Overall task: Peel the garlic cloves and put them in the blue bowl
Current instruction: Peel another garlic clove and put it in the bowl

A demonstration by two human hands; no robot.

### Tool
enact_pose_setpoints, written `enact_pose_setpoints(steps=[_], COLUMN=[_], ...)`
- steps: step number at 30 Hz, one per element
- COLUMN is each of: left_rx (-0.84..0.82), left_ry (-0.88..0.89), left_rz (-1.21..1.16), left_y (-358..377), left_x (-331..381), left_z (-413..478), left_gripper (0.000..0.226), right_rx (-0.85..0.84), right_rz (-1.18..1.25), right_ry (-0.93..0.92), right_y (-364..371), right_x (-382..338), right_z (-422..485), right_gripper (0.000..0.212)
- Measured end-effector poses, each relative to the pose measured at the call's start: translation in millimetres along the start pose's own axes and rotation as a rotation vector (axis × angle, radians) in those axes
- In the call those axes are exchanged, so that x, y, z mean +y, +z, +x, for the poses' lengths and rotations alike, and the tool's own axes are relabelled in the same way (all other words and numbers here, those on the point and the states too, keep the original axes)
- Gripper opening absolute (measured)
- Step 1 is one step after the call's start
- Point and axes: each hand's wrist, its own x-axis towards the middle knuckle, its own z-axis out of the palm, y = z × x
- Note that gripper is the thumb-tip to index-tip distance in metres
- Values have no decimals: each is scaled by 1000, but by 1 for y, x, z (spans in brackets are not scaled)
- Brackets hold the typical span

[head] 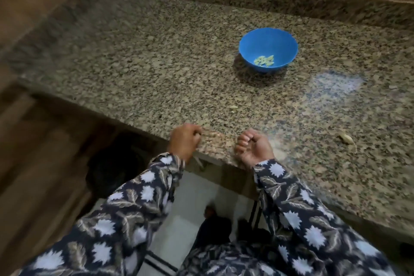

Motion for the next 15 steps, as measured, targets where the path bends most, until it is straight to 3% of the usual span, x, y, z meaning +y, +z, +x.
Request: enact_pose_setpoints(steps=[2,4,6,8,11,15], left_rx=[15,69,253,459,710,899], left_ry=[-402,-624,-748,-785,-832,-904], left_rz=[-794,-1505,-1907,-2062,-2110,-2113], left_y=[-25,-55,-75,-89,-108,-128], left_x=[-19,-44,-76,-112,-170,-245], left_z=[1,-19,-54,-91,-143,-187], left_gripper=[22,27,25,27,20,14], right_rx=[-33,-57,-70,-88,-115,-74], right_rz=[-85,-156,-214,-269,-357,-431], right_ry=[91,207,323,446,615,718], right_y=[15,33,49,68,95,121], right_x=[23,52,88,137,221,321], right_z=[8,18,30,42,59,84], right_gripper=[64,63,63,65,66,68])
